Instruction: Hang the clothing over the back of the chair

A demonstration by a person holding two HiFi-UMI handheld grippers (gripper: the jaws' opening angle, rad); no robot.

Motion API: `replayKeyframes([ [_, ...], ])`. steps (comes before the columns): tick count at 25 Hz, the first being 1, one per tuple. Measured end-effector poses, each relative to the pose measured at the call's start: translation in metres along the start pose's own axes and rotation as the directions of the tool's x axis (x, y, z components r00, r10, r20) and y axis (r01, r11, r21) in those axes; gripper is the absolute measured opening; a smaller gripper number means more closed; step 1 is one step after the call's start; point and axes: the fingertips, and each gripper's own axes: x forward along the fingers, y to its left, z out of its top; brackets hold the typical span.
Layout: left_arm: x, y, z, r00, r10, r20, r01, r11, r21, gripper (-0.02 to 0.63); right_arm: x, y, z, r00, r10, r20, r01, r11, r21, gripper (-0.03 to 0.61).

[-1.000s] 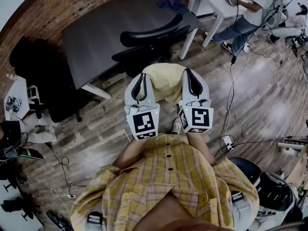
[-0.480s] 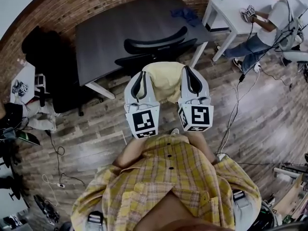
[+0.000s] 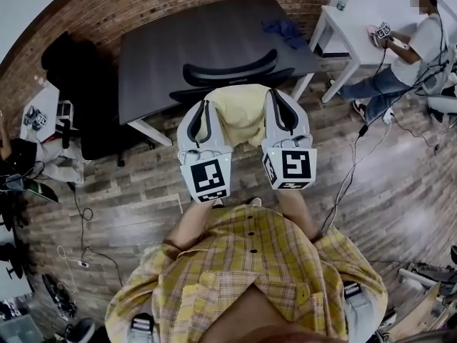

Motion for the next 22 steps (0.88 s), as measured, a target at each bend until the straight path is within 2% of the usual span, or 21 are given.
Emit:
replayKeyframes([
  [22, 0.064, 0.033, 0.027, 0.998, -0.018, 0.060, 0.015, 0.999, 0.045, 0.015, 0.071, -0.010, 0.021, 0.996, -0.066, 0.055, 0.069, 0.996, -0.048, 0.010],
])
